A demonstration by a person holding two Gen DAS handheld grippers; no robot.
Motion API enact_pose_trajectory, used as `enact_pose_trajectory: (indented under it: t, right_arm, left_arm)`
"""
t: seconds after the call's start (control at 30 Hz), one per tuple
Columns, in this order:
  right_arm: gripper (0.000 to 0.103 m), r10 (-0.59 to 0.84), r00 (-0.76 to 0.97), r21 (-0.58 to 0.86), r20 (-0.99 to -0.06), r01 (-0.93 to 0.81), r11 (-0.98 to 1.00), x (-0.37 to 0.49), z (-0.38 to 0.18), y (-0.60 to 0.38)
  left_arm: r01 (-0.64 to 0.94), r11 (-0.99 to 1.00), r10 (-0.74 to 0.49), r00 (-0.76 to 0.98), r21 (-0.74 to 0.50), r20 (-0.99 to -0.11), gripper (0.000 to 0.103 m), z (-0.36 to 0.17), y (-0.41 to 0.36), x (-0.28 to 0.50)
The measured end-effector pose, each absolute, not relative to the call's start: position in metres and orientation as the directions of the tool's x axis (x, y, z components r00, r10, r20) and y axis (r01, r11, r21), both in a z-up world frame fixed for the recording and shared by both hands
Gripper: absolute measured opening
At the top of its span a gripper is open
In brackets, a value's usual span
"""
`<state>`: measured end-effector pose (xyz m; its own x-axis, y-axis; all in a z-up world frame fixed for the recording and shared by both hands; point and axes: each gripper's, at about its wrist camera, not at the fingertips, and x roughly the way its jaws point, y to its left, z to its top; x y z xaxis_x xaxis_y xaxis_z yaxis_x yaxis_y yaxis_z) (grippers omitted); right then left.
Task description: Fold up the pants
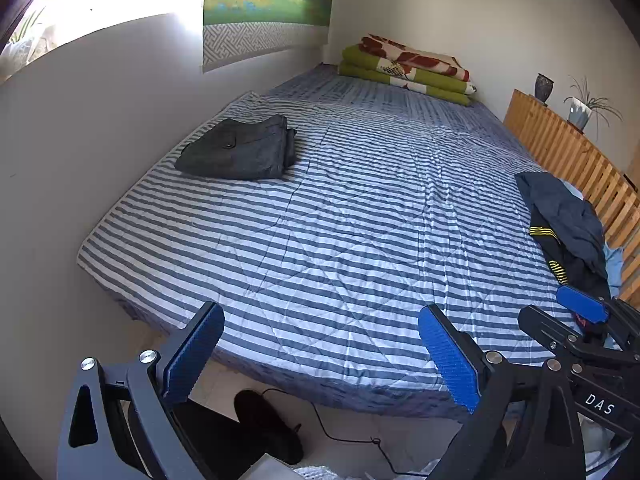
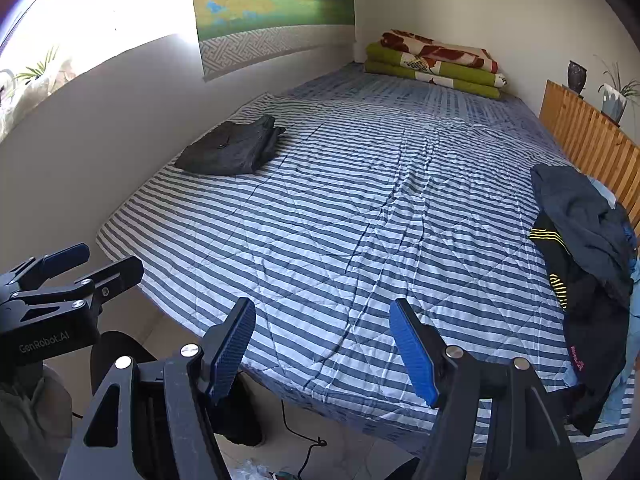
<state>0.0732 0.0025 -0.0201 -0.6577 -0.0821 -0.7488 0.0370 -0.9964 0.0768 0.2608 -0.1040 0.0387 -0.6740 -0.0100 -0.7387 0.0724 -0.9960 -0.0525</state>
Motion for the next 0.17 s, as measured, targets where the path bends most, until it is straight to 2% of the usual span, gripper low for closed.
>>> enact_pose_trajectory:
  t: [0.17]
  right_arm:
    - [0.066,-0.08,-0.653,0.081,-0.753,0.029,-0.996,0.0731,-0.0225,0.0046]
  left_arm:
    - [0.074,-0.996,-0.007,-0.667,-0.058,-0.745,0.099,0.0365,-0.1034,0.259]
